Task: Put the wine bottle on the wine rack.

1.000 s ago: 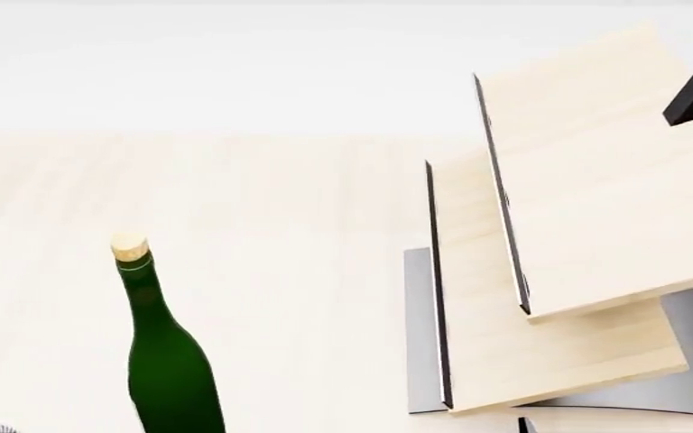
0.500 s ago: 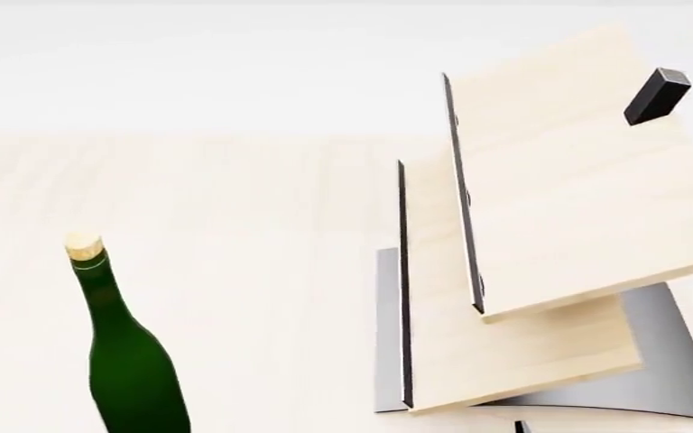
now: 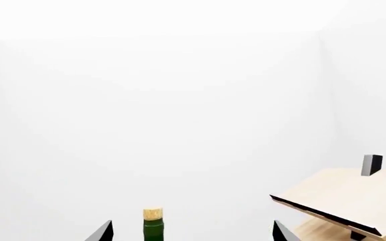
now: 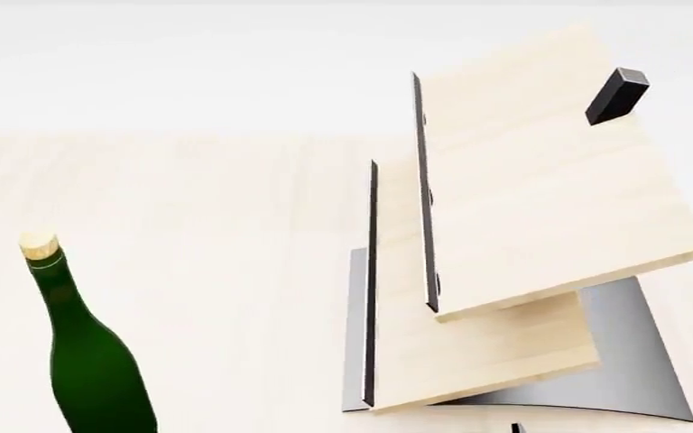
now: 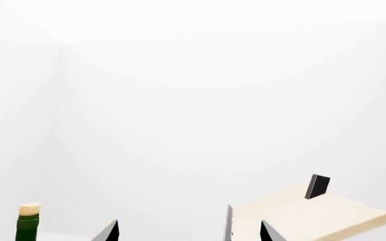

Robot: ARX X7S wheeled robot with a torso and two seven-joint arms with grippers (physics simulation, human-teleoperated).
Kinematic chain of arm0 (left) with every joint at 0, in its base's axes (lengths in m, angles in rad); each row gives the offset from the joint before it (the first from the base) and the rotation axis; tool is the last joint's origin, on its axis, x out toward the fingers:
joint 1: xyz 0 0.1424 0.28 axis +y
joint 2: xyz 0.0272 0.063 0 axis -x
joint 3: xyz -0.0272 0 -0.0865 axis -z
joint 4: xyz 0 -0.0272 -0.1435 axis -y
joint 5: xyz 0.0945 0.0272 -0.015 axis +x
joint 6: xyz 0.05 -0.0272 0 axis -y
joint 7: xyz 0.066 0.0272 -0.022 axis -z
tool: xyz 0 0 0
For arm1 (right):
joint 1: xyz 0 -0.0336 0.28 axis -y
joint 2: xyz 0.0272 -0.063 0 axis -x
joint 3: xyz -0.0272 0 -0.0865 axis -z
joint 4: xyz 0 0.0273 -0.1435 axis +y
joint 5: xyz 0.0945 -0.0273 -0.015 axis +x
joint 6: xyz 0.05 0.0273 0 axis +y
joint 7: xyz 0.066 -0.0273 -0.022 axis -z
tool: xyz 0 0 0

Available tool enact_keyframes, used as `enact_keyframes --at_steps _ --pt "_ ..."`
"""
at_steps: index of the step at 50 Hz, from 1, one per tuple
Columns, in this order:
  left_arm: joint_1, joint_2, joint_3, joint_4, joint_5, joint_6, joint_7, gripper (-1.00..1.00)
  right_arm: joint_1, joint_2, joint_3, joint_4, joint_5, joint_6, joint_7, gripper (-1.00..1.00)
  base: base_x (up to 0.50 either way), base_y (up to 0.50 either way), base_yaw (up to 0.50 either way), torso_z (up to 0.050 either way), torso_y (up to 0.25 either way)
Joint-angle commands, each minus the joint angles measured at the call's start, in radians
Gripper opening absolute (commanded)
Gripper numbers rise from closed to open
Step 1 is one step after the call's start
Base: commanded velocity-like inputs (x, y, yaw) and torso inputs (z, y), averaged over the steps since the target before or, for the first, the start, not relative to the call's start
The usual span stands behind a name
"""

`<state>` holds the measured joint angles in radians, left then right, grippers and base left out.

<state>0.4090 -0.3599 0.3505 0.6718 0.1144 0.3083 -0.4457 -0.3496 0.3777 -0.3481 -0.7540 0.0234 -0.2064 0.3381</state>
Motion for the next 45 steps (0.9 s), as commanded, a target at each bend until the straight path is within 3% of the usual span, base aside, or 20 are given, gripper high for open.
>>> enact_keyframes --at_steps 1,19,33,37,38,41,45 --pt "-0.004 -0.003 0.003 -0.003 -0.001 -0.001 -0.004 1.0 0.004 0.003 -0.004 0.003 0.0 0.0 0.004 1.0 0.0 -0.09 0.0 0.0 0.0" --pt "-0.005 -0.007 0.008 -0.001 0.001 -0.006 -0.011 1.0 0.033 0.003 -0.038 0.031 0.011 -0.003 -0.014 1.0 0.0 -0.03 0.0 0.0 0.0" --pt "-0.01 -0.01 0.01 0.001 -0.001 -0.012 -0.016 1.0 0.232 -0.106 -0.071 0.031 0.034 0.325 -0.015 1.0 0.0 0.0 0.0 0.0 0.0" --pt "-0.01 -0.011 0.011 0.002 0.0 -0.014 -0.018 1.0 0.331 -0.12 -0.101 -0.002 -0.035 0.433 -0.021 1.0 0.0 0.0 0.0 0.0 0.0" --pt "-0.009 -0.013 0.01 0.005 -0.002 -0.013 -0.018 1.0 0.377 -0.131 -0.092 0.026 0.048 0.406 -0.069 1.0 0.0 0.0 0.0 0.0 0.0" --pt "-0.014 -0.013 0.009 -0.001 -0.004 -0.016 -0.019 1.0 0.477 -0.153 -0.088 0.026 0.044 0.623 -0.075 1.0 0.0 0.0 0.0 0.0 0.0" --pt "-0.012 -0.018 0.005 0.007 -0.011 -0.016 -0.021 1.0 0.585 -0.167 -0.082 0.071 0.12 0.751 -0.134 1.0 0.0 0.0 0.0 0.0 0.0"
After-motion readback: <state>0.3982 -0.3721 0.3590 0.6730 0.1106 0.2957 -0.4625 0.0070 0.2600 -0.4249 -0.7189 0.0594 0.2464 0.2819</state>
